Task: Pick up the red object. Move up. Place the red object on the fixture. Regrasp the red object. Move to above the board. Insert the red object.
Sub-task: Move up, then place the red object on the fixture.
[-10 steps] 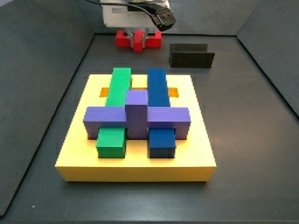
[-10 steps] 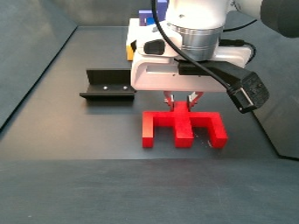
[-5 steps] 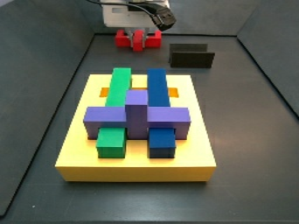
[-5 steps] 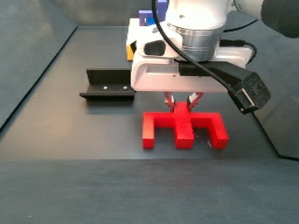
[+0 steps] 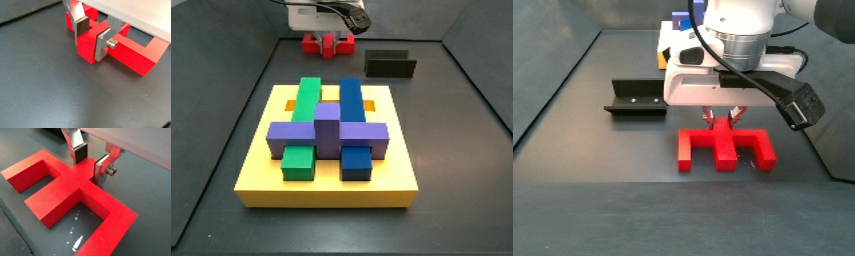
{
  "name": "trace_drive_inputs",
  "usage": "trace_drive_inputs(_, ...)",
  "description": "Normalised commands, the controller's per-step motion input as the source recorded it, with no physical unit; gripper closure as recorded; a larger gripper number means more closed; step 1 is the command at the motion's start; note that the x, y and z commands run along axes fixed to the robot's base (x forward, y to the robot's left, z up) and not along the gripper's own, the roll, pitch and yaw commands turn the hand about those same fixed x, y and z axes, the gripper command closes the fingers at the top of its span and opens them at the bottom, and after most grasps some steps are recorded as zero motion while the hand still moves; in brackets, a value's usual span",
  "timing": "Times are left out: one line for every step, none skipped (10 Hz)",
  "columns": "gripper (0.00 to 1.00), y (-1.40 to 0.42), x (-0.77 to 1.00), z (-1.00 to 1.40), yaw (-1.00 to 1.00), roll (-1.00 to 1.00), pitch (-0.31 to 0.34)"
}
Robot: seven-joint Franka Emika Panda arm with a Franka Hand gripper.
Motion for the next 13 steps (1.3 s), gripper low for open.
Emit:
trace_drive_inputs(1.0, 0.0, 0.0, 0.83, 0.0, 0.0, 0.0)
trace_drive_inputs(1.0, -0.02, -0.02, 0.83, 0.01, -0.01, 0.007)
trace_drive_inputs(1.0, -0.04, -0.09, 0.59, 0.01, 0.0, 0.029)
trace_drive_inputs(1.0, -0.01, -0.05, 0.3, 0.01, 0.03, 0.004)
trace_drive_inputs(1.0, -0.02, 0.0, 0.0, 0.0, 0.0, 0.0)
trace_drive_inputs(1.0, 0.0, 0.05, -0.09, 0.0, -0.14, -0.097)
trace_drive_inputs(1.0, -0.19, 0.23, 0.0, 0.0, 0.0, 0.0)
trace_drive_inputs(1.0, -0.21, 0.48, 0.09, -0.23, -0.03, 0.017)
trace_drive_inputs(1.0, -0.11, 0.75, 0.44, -0.31, -0.24, 0.089)
trace_drive_inputs(1.0, -0.15, 0.65, 0.43, -0.39, -0.25, 0.0)
trace_drive_inputs(1.0, -0.15, 0.71, 0.38, -0.38, -0.23, 0.031)
trace_drive_inputs(1.0, -0.11, 0.7, 0.26, -0.29, -0.16, 0.137)
trace_drive_inputs(1.0, -0.17, 0.48, 0.3, -0.25, -0.16, 0.0)
